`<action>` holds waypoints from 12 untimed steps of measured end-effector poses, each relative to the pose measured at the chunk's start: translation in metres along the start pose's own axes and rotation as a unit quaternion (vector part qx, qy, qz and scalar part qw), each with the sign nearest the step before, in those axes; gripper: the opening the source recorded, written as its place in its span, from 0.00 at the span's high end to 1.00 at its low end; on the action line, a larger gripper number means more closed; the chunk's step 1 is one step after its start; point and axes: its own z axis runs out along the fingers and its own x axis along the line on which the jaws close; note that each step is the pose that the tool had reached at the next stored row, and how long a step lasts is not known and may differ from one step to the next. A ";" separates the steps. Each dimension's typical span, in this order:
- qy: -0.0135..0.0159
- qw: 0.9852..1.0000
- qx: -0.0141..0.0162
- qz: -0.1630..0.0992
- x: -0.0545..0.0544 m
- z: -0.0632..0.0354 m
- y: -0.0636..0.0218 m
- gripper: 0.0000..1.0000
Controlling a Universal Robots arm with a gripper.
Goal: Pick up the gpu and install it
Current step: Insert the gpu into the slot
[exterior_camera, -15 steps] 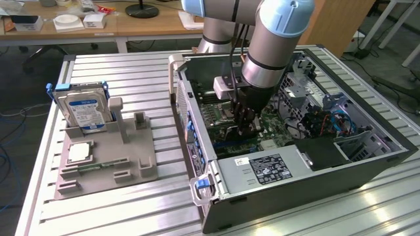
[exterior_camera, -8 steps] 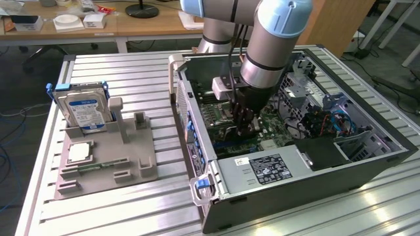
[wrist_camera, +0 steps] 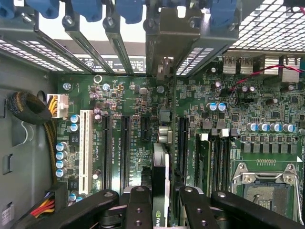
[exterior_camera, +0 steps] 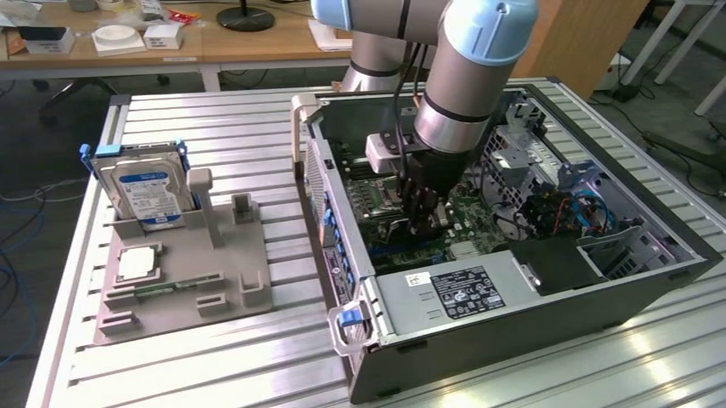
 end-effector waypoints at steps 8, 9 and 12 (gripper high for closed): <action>0.000 1.000 -0.001 0.000 0.000 -0.0005 -0.0008 0.73; 0.000 1.000 -0.001 0.000 0.000 -0.0005 -0.0008 0.73; 0.000 1.000 -0.001 0.000 0.000 -0.0006 -0.0008 0.73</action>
